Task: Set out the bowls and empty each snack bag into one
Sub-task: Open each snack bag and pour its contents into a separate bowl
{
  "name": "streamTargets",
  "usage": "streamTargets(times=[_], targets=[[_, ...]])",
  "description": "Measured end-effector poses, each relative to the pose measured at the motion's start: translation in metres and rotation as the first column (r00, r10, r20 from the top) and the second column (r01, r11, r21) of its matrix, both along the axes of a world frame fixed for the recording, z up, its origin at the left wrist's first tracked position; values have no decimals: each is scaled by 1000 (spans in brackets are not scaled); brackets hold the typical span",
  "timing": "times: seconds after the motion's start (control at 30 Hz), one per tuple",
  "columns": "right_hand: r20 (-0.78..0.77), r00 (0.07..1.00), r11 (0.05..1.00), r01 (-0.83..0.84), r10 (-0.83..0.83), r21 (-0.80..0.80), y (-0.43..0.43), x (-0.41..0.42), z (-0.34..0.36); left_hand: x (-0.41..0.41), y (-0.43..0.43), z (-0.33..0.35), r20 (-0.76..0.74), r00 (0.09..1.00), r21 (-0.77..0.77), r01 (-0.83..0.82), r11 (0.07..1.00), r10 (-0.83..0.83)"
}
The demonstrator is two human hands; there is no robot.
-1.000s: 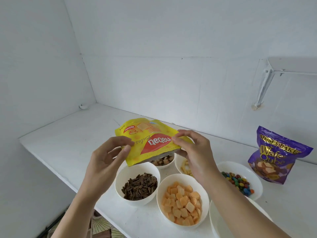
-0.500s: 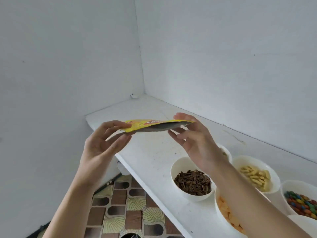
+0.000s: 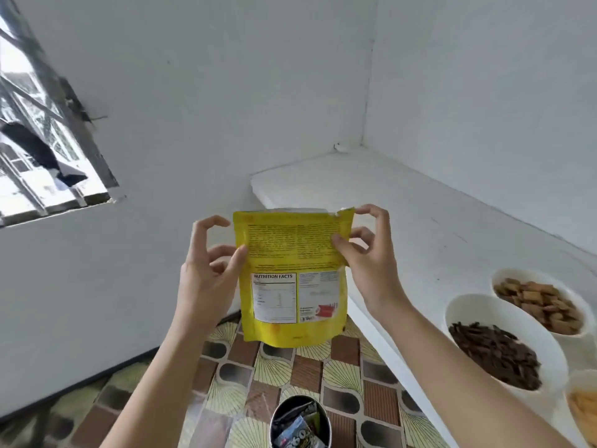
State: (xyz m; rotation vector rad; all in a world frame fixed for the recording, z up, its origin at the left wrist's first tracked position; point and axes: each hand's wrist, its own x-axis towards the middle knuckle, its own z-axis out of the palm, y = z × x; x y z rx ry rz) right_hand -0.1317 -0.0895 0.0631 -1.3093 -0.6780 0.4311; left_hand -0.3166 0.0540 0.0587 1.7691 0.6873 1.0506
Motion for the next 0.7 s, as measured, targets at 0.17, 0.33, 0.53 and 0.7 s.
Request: streamTargets(times=[0.17,0.33,0.53,0.7], targets=[[30,999,994,-37,40,-98,33,-10,-29,-17,20,-34,-126,992,-25,-32,999,29],[29,997,975,-64,71,-211,59,-8,-69,-27,25,-73,-269,963,-117,-53,992,20],[-109,990,954,-112,85,-278,77,-10,-124,-34,24,-117,-316,948,-250,-109,962,25],[-183,980,943,-131,76,-307,82,-8,-169,-27,26,-160,-342,938,-338,-180,924,57]])
